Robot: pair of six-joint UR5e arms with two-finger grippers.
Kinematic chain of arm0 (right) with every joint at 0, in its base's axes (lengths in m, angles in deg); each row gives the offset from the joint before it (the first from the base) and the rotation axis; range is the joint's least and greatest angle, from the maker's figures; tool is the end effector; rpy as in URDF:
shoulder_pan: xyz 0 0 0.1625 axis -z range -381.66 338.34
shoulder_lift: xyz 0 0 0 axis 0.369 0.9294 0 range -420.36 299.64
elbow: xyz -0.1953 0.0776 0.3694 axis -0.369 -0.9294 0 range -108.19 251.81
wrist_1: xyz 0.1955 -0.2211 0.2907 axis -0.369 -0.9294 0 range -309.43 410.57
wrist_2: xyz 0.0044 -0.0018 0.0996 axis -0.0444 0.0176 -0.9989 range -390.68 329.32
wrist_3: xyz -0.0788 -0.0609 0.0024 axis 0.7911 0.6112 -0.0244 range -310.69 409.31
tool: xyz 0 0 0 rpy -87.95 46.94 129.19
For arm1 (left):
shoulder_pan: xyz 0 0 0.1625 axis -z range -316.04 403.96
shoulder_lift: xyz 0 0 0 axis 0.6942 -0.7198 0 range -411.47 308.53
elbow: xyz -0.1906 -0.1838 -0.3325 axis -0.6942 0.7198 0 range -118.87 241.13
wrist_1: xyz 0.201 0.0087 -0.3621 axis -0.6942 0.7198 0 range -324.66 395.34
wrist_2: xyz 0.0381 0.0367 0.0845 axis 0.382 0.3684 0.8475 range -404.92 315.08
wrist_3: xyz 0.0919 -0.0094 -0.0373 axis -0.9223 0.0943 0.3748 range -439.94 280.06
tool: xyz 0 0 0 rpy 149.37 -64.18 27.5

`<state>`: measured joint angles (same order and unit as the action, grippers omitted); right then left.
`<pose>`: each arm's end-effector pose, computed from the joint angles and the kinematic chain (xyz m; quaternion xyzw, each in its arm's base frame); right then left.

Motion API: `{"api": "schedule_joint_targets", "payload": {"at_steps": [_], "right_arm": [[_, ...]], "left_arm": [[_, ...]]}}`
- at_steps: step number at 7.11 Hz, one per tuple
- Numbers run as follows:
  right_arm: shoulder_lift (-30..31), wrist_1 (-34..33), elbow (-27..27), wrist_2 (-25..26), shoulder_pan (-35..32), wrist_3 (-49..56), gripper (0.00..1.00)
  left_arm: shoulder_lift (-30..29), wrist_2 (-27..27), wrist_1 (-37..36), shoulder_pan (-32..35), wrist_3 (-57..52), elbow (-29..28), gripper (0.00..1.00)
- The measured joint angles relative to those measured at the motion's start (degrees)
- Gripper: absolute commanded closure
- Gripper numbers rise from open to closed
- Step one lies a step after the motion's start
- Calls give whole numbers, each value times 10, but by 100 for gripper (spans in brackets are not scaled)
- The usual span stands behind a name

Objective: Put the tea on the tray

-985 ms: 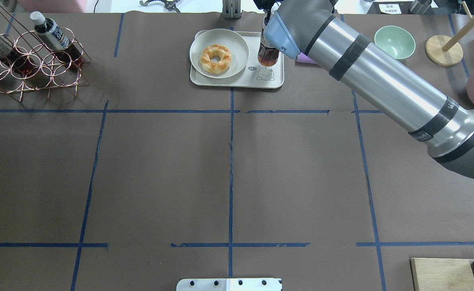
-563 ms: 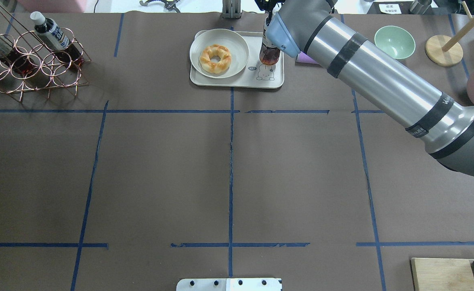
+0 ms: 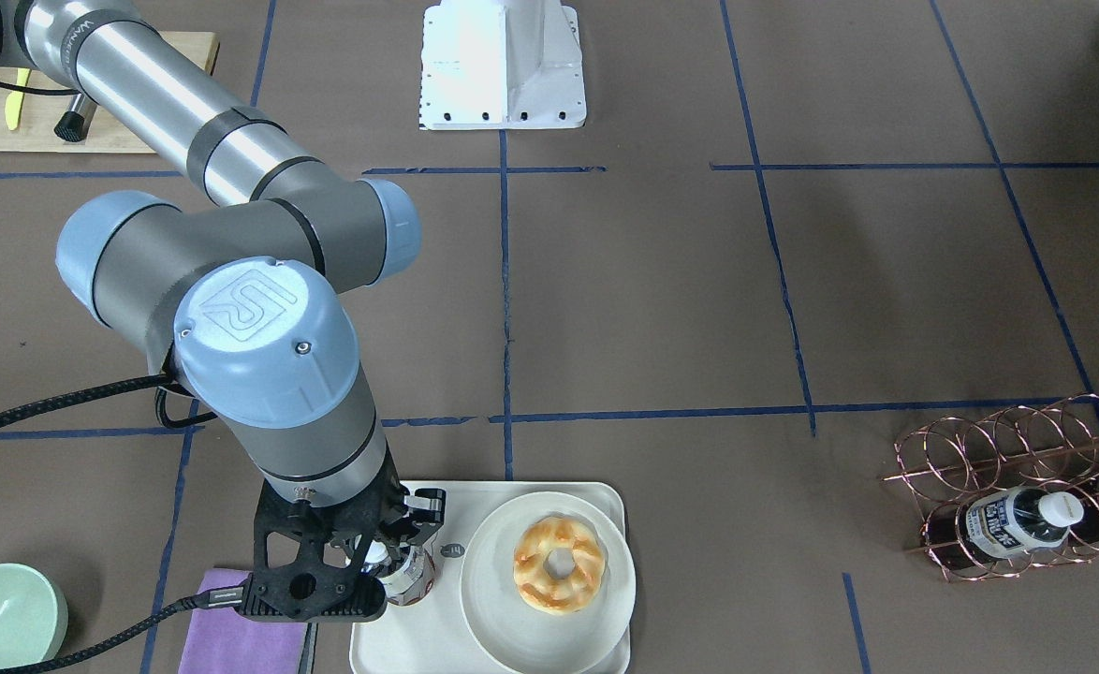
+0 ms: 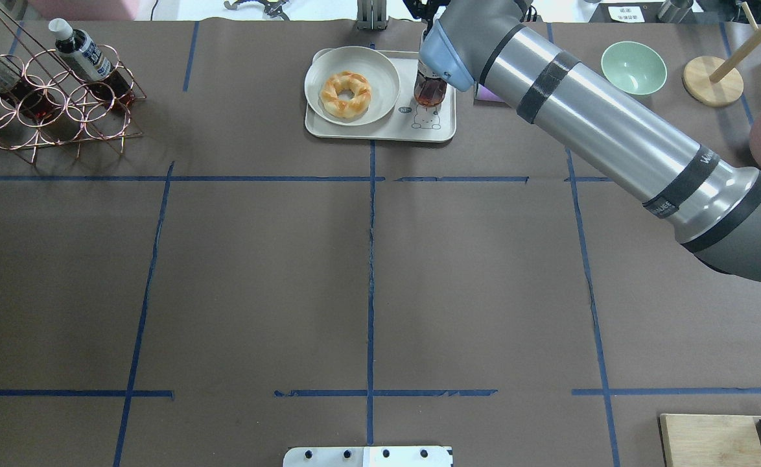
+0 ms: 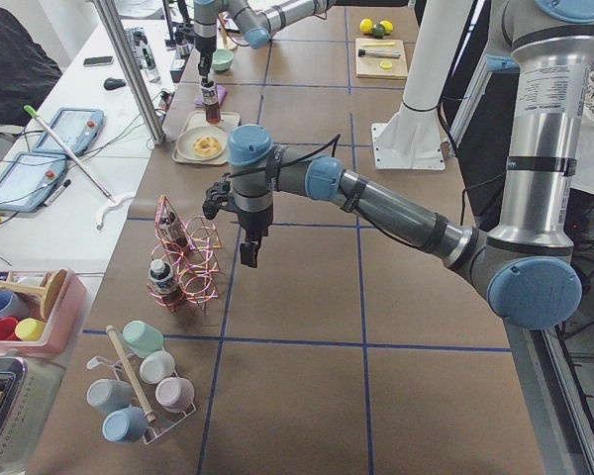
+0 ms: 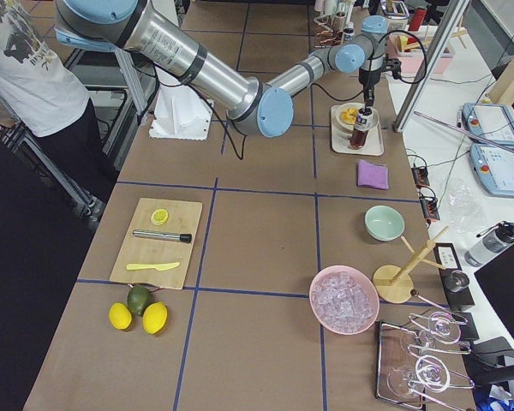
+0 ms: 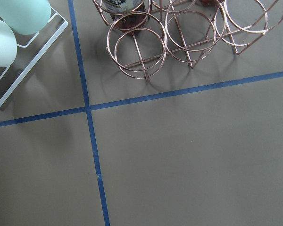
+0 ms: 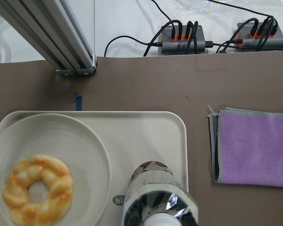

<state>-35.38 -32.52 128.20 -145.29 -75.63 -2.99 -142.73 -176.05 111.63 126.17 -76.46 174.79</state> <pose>-0.4282 -0.7450 0.1468 0.0898 -0.3678 0.0614 0.9235 -0.0024 -0.4822 0.4764 0.0566 0.3569 0.0694 0.9298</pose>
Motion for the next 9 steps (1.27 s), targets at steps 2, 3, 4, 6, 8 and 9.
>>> {"api": "schedule_joint_targets", "payload": {"at_steps": [2,3,4,6,8,9], "right_arm": [[0,0,0,0,1,0,54],[0,0,0,0,2,0,35],[0,0,0,0,2,1,28],[2,0,1,0,2,6,0],[2,0,2,0,1,18,0],[2,0,7,0,0,24,0]], "left_arm": [[1,0,0,1,0,0,0],[1,0,0,1,0,-1,0],[1,0,0,1,0,-1,0],[1,0,0,1,-1,-2,0],[1,0,0,1,-1,-2,0],[1,0,0,1,-1,-2,0]]}}
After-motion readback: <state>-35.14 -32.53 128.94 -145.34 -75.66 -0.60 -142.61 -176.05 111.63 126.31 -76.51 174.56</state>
